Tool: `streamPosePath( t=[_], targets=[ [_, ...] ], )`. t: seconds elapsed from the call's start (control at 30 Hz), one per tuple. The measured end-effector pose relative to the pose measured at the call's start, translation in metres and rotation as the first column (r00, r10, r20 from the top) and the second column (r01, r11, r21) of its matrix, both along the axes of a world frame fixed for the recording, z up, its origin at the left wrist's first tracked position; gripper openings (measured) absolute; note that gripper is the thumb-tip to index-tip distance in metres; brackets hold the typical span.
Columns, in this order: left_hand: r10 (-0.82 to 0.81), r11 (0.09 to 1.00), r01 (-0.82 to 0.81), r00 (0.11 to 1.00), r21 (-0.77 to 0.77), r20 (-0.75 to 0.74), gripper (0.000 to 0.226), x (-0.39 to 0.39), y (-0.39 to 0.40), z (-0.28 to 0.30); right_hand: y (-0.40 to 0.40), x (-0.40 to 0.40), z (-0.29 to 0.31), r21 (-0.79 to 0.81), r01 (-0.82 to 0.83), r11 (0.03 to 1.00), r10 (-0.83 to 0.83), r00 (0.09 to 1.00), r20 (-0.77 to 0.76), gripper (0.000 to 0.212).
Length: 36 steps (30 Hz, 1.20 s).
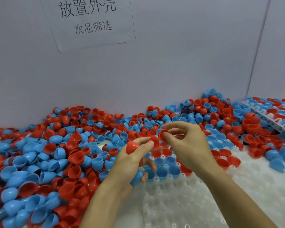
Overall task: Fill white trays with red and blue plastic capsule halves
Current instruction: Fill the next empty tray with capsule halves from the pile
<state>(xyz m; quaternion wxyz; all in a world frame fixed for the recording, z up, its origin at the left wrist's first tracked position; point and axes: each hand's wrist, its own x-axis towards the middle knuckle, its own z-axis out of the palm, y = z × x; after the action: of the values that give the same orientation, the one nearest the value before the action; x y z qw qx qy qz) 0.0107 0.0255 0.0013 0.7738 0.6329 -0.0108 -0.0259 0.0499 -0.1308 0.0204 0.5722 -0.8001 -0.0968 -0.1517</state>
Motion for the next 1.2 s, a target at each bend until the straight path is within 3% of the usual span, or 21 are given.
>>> streamPosePath(
  t=[0.13,0.23,0.3,0.47,0.6,0.7,0.8,0.9,1.03,1.2],
  targets=[
    [0.074,0.997,-0.074,0.997,0.0,-0.002,0.046,0.001,0.001,0.0,-0.008,0.003,0.002,-0.064,-0.018,0.998,0.021,0.999,0.041,0.016],
    [0.054,0.998,-0.054,0.998,0.011,0.01,0.034,0.001,0.0,0.001,-0.008,0.0,0.002,-0.229,-0.17,0.959,0.168,0.985,-0.026,0.012],
    [0.029,0.999,-0.029,0.999,0.031,0.023,0.026,0.0,-0.001,0.001,-0.004,-0.001,0.0,-0.274,-0.182,0.944,0.179,0.983,-0.036,0.012],
    [-0.001,0.998,0.0,1.0,0.055,0.019,0.028,-0.001,-0.003,0.001,0.002,0.001,-0.004,-0.211,-0.107,0.972,0.109,0.994,-0.002,0.003],
    [0.019,1.0,-0.019,1.0,-0.015,-0.01,0.052,-0.002,-0.008,0.001,-0.002,0.005,-0.004,-0.153,-0.071,0.986,0.066,0.997,-0.039,0.01],
    [0.032,0.999,-0.032,0.999,-0.031,-0.02,0.055,-0.001,-0.008,0.001,-0.022,0.011,0.004,-0.135,-0.017,0.991,0.011,0.999,-0.051,0.006],
    [0.034,0.998,-0.036,0.999,-0.053,-0.037,0.047,0.002,-0.007,0.0,-0.063,0.015,0.016,-0.244,0.029,0.969,-0.046,0.997,-0.063,0.01],
    [0.034,0.995,-0.04,0.997,-0.087,-0.073,0.044,0.004,-0.006,-0.001,-0.113,0.014,0.023,-0.443,0.126,0.888,-0.178,0.981,-0.077,0.02],
    [0.048,0.98,-0.076,0.987,-0.184,-0.151,0.041,0.005,-0.004,0.0,-0.162,0.01,0.024,-0.559,0.237,0.795,-0.358,0.927,-0.116,0.022],
    [0.076,0.959,-0.125,0.978,-0.253,-0.193,0.028,0.004,-0.001,0.002,-0.166,0.011,0.016,-0.679,0.128,0.723,-0.408,0.873,-0.269,0.02]
  ],
)
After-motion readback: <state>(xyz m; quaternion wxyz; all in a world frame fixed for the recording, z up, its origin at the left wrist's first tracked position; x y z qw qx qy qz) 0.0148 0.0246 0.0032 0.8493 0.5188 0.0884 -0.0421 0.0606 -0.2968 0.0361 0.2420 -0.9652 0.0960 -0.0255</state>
